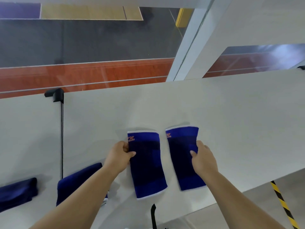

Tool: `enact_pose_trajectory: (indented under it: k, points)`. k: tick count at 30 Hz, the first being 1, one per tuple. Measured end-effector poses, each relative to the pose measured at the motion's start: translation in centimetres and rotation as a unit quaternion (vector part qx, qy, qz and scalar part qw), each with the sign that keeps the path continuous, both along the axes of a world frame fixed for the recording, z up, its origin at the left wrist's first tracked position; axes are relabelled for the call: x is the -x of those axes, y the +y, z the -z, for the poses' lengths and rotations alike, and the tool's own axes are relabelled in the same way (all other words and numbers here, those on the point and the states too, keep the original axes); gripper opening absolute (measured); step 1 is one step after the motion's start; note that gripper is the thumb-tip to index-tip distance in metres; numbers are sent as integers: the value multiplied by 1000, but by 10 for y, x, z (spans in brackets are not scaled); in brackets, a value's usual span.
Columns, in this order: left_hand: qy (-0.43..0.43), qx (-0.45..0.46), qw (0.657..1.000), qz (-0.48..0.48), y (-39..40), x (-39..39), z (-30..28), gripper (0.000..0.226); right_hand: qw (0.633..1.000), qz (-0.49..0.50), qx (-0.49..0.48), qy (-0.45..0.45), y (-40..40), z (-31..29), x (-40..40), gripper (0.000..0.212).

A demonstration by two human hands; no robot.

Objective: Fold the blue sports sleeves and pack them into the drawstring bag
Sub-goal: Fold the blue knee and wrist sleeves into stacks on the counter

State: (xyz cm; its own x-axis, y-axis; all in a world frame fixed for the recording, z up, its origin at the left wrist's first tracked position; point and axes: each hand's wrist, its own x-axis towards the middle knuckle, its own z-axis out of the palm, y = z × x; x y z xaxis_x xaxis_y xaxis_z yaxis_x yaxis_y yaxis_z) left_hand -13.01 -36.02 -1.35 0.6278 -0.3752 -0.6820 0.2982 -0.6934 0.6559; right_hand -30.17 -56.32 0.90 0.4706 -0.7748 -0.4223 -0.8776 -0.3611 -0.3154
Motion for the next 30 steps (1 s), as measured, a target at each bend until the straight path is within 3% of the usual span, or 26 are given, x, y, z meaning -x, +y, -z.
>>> enact_pose_trajectory:
  k: [5, 12, 18, 22, 26, 30]
  points:
    - [9, 20, 997, -76, -11, -1, -2, 10, 987, -5, -20, -159, -17, -33, -7, 24]
    - [103, 103, 969, -198, -26, -3, -9, 28, 926, -21, -245, -287, 3, -49, -34, 27]
    - [119, 126, 958, -228, -27, 0, -9, 33, 913, -31, -325, -244, 29, -4, -66, 26]
    - [88, 91, 979, -159, -24, 2, -6, 9, 949, -62, -266, -155, 33, 19, -69, 15]
    - [47, 39, 992, -115, -21, 5, -1, 30, 968, -110, -193, -120, 31, 18, -69, 13]
    - [37, 24, 993, -110, -21, 10, 4, 18, 980, -110, -154, -58, 24, 18, -69, 17]
